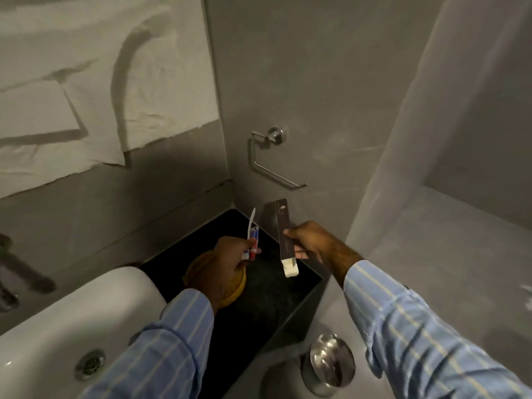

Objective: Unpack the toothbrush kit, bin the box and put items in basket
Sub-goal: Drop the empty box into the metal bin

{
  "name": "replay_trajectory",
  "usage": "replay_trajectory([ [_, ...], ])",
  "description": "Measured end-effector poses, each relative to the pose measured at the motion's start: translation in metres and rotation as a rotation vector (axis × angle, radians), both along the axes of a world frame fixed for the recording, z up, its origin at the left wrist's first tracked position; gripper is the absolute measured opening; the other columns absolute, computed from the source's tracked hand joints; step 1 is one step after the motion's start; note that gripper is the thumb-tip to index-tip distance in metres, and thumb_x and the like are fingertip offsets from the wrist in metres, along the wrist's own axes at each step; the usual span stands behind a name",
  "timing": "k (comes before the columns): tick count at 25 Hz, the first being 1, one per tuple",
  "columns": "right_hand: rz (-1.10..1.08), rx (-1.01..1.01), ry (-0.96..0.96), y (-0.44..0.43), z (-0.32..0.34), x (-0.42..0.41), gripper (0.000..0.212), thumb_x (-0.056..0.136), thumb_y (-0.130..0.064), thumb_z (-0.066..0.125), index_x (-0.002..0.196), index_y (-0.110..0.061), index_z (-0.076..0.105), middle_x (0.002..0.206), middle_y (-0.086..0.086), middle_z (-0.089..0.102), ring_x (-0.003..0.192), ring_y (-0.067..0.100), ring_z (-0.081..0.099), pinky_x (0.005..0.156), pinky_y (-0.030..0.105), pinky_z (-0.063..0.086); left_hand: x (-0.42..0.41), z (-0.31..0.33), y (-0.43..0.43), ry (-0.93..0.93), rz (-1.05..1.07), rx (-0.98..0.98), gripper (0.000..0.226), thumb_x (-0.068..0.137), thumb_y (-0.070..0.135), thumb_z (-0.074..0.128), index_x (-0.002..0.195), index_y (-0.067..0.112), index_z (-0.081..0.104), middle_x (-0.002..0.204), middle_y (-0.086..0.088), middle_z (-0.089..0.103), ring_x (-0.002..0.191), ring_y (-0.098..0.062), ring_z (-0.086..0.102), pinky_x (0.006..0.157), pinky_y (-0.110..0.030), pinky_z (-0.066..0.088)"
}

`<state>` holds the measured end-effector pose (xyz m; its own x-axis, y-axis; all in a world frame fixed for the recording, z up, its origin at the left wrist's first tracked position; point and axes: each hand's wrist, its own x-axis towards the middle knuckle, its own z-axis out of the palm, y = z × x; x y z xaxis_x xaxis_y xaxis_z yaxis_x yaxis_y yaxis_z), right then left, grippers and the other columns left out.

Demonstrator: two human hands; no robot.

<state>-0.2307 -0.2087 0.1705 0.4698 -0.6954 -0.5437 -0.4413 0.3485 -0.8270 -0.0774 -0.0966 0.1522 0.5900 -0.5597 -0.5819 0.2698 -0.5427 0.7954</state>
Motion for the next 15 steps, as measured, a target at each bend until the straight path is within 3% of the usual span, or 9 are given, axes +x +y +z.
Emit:
replay_trajectory([
  [2, -0.033, 0.048, 0.062, 0.008, -0.023, -0.028, 0.017, 0.096, -0.022, 0.060, 0.104, -0.007, 0.064, 0.081, 0.007, 0.071, 0.070, 0.018, 0.070, 0.057, 0.027, 0.055, -0.024, -0.028, 0.002, 0.002, -0.107, 0.047, 0.027, 0.096, 0.023, 0.059, 0.110, 0.001, 0.067, 0.104, -0.010, 0.075, 0.069, -0.012, 0.065, 0.055, -0.023, 0.048],
  [4, -0.057, 0.064, 0.139, 0.017, -0.049, -0.058, 0.017, 0.095, -0.026, 0.060, 0.097, -0.010, 0.064, 0.075, 0.004, 0.071, 0.062, 0.014, 0.070, 0.048, 0.022, 0.052, -0.047, -0.055, 0.004, 0.014, -0.225, 0.107, 0.026, 0.096, 0.027, 0.059, 0.113, 0.007, 0.065, 0.105, -0.006, 0.076, 0.081, -0.013, 0.066, 0.063, -0.025, 0.048],
  [7, -0.125, 0.083, 0.209, 0.031, -0.094, -0.102, 0.019, 0.094, -0.030, 0.061, 0.090, -0.012, 0.064, 0.077, 0.005, 0.072, 0.058, 0.013, 0.072, 0.042, 0.019, 0.052, -0.082, -0.094, 0.006, 0.036, -0.333, 0.179, 0.022, 0.093, 0.026, 0.063, 0.106, 0.009, 0.068, 0.090, -0.002, 0.078, 0.078, -0.012, 0.069, 0.063, -0.027, 0.050],
  [10, -0.212, 0.091, 0.282, 0.038, -0.146, -0.145, 0.025, 0.093, -0.034, 0.061, 0.081, -0.011, 0.065, 0.084, 0.013, 0.073, 0.075, 0.026, 0.073, 0.064, 0.034, 0.059, -0.113, -0.128, 0.000, 0.052, -0.427, 0.250, 0.021, 0.092, 0.026, 0.064, 0.104, 0.010, 0.071, 0.088, -0.003, 0.079, 0.078, -0.013, 0.071, 0.062, -0.027, 0.050],
  [13, -0.304, 0.134, 0.312, 0.043, -0.193, -0.181, 0.029, 0.093, -0.030, 0.059, 0.075, -0.010, 0.068, 0.074, 0.011, 0.071, 0.067, 0.025, 0.070, 0.070, 0.036, 0.057, -0.140, -0.159, -0.011, 0.039, -0.500, 0.310, 0.021, 0.093, 0.025, 0.064, 0.102, 0.007, 0.070, 0.089, -0.005, 0.079, 0.069, -0.011, 0.070, 0.057, -0.025, 0.050],
  [15, -0.331, 0.163, 0.329, 0.046, -0.228, -0.201, 0.031, 0.095, -0.029, 0.056, 0.081, -0.006, 0.071, 0.084, 0.016, 0.073, 0.079, 0.032, 0.071, 0.079, 0.040, 0.057, -0.157, -0.179, -0.021, 0.035, -0.542, 0.344, 0.024, 0.093, 0.022, 0.065, 0.102, 0.001, 0.070, 0.092, -0.011, 0.078, 0.059, -0.011, 0.066, 0.052, -0.023, 0.048],
])
